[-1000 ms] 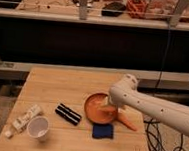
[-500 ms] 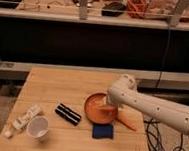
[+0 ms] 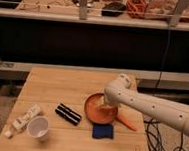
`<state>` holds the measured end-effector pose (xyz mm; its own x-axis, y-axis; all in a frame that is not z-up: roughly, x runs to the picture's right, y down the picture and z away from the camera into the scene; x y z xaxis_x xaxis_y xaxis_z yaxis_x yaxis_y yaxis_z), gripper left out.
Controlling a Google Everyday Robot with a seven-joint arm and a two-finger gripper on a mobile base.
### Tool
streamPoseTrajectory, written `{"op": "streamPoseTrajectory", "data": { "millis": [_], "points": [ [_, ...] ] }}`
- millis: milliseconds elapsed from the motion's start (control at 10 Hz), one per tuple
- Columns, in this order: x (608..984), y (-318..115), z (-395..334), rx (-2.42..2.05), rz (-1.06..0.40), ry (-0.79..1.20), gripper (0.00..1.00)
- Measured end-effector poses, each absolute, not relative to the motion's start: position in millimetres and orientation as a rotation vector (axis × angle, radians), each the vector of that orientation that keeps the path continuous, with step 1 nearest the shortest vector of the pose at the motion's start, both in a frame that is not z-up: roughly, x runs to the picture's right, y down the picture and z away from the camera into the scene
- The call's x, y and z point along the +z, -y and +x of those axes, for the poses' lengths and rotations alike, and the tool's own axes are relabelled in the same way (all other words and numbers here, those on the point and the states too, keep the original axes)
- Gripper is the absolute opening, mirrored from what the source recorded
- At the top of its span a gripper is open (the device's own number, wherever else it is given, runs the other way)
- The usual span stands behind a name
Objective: Drag the ceramic bowl in a circle
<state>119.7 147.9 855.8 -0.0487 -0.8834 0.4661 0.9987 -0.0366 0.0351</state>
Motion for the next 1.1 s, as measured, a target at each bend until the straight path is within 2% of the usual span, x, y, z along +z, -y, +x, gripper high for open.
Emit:
{"op": "streamPoseTrajectory", "data": {
  "millis": [300,600,800,900,1000,1100],
  "points": [
    [861,-148,114,-1.597,-0.360,0.409,0.79],
    [865,-149,98,-1.624,-0.347,0.417,0.63],
    [867,-149,95,-1.630,-0.343,0.419,0.46],
    [868,-150,93,-1.632,-0.342,0.420,0.45],
    [869,-151,90,-1.643,-0.339,0.422,0.39],
    [869,-151,82,-1.655,-0.334,0.426,0.27]
  ]
}}
